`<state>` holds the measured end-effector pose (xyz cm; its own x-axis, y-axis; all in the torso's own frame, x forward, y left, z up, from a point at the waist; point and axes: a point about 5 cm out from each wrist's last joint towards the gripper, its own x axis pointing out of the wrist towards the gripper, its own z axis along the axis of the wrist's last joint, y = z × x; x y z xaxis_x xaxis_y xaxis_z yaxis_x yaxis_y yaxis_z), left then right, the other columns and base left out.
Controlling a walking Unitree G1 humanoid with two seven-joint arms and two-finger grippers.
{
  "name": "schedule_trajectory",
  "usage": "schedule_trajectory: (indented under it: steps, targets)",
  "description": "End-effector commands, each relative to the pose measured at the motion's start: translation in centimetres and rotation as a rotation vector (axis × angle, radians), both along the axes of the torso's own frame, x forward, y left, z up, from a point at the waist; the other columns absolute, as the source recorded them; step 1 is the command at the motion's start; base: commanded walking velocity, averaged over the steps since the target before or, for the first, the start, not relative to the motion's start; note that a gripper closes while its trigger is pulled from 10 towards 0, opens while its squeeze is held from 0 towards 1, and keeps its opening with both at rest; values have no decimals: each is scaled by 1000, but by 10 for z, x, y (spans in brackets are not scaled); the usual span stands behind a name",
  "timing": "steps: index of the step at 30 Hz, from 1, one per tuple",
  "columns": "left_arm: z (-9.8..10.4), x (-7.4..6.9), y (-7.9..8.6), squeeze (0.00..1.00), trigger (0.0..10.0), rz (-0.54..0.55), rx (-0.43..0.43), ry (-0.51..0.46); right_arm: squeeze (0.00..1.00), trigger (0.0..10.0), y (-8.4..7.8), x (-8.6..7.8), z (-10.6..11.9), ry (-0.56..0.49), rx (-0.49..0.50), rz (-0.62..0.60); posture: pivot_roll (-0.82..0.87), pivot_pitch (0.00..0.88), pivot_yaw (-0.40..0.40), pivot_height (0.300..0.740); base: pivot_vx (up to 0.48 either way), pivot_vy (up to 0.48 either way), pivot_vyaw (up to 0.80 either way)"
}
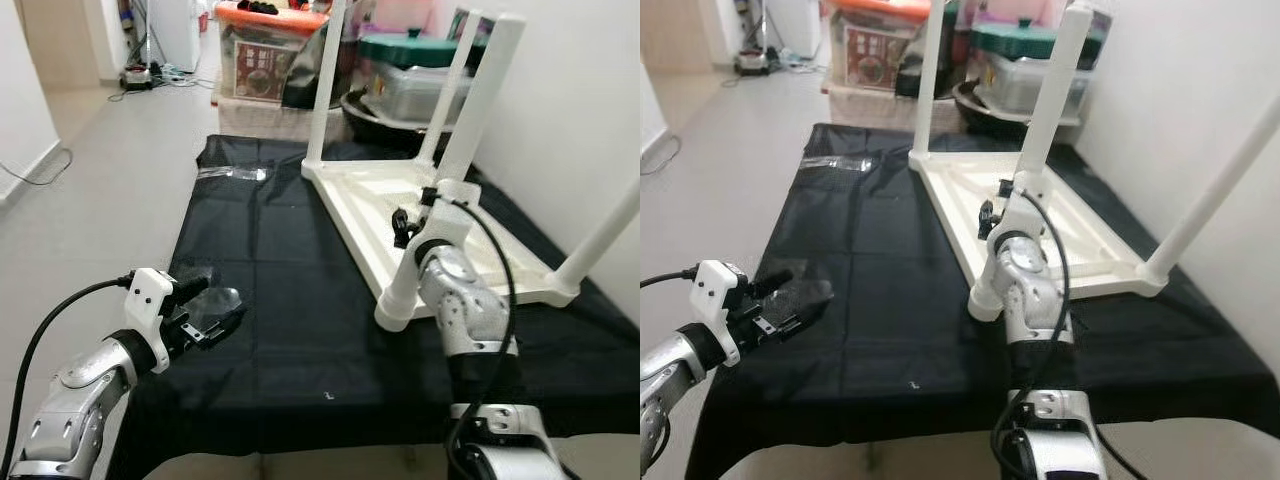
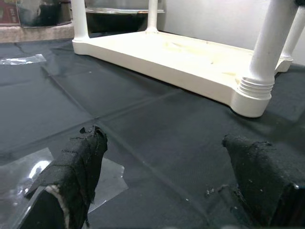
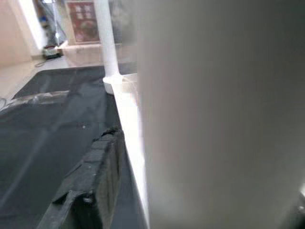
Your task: Building children table
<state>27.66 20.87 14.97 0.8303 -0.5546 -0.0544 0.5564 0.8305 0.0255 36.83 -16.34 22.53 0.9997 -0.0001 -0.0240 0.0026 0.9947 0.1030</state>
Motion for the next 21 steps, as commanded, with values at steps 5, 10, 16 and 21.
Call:
schedule_trajectory:
  steps: [5,10,16,21]
  targets:
    - [0,2,-4,0,10000,-16,-4,8,0,10000,-9,0,28,-145,-117,310,87,0,-135,740,0,0,0]
    - [0,3,-5,0,10000,-21,-1,8,0,10000,-18,-1,12,-77,-237,604,93,0,-139,740,0,0,0]
    - [-1,3,-6,0,10000,-22,1,9,0,7059,-28,5,4,-14,-282,752,104,0,-147,740,0,0,0]
    - [-1,3,-6,0,10000,-22,4,10,0,0,-36,16,0,36,-291,718,112,0,-154,740,0,0,0]
